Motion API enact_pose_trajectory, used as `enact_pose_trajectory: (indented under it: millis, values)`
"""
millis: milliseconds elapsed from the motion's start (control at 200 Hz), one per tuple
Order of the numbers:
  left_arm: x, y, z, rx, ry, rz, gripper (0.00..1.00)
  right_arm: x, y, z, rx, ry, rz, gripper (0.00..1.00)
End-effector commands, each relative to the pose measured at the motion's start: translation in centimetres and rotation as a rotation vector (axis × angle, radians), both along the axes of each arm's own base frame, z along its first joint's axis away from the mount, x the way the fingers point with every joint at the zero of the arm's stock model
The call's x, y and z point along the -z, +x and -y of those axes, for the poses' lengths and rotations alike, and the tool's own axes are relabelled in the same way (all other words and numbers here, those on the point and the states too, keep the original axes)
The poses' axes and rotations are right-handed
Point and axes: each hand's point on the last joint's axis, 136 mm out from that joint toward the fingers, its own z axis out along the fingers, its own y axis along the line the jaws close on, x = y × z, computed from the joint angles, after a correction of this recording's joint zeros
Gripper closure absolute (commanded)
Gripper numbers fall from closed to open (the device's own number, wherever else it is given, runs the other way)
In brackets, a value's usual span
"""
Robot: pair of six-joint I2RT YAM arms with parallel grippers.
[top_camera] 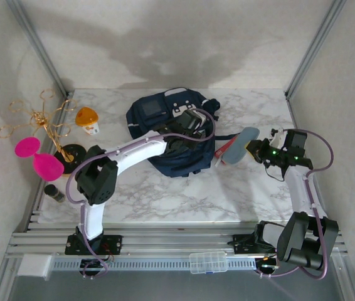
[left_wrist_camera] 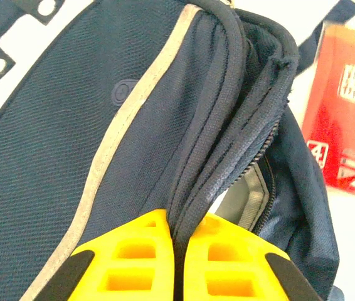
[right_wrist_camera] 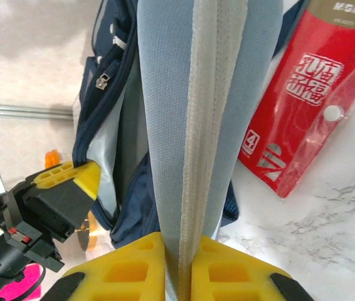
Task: Pack the student bag
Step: Open the student bag at the center of the table, then place the glasses case in the student bag.
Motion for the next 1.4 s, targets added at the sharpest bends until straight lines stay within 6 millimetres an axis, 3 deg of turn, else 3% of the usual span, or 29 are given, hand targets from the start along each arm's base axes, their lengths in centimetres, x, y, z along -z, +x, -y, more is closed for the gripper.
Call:
enact_pose_trajectory:
  millis: [0,235,446,681,816,921,1006,1096,1221,1337,1397]
  values:
    - [-7.4,-0.9,0.2,-0.13,-0.2,0.049,1.0,-3.5,-0.2,-1.9,-0.077,0.045,0.086,0.87]
    - [-10.9,-3.1,1.8,-0.212,-0.371,0.03,1.0,-4.1,0.1,-6.8,-0.179,0.113,0.103,0.87]
    - [-12.3,-3.4,1.6,-0.303,-0.45,0.033,1.0,-1.3,1.7,-11.7,-0.239,0.13,0.07,0.86]
    - [-13.4,-3.0,1.3,-0.348,-0.499,0.047,1.0,0.8,5.0,-17.3,-0.276,0.153,0.069,0.84]
    - [-14.1,-2.8,0.9,-0.363,-0.506,0.067,1.0,3.0,6.6,-18.3,-0.245,0.129,0.053,0.76]
    - [-14.3,-2.6,0.6,-0.376,-0.503,0.081,1.0,3.7,6.7,-18.6,-0.264,0.125,0.04,0.62]
    - [-14.2,-2.3,0.2,-0.386,-0.499,0.08,1.0,3.4,6.5,-17.6,-0.249,0.065,0.049,0.49]
    - [-14.2,-2.3,0.1,-0.383,-0.499,0.078,1.0,3.8,6.0,-15.6,-0.189,-0.059,0.028,0.43]
    - [-14.5,-2.5,0.2,-0.367,-0.513,0.075,1.0,4.9,4.7,-14.4,-0.174,-0.123,-0.02,0.5]
    - [-14.2,-2.5,0.6,-0.354,-0.517,0.066,1.0,6.4,3.3,-15.5,-0.215,-0.112,-0.076,0.66]
    - [-14.3,-2.5,0.8,-0.35,-0.526,0.058,1.0,6.8,2.8,-16.5,-0.233,-0.111,-0.086,0.7]
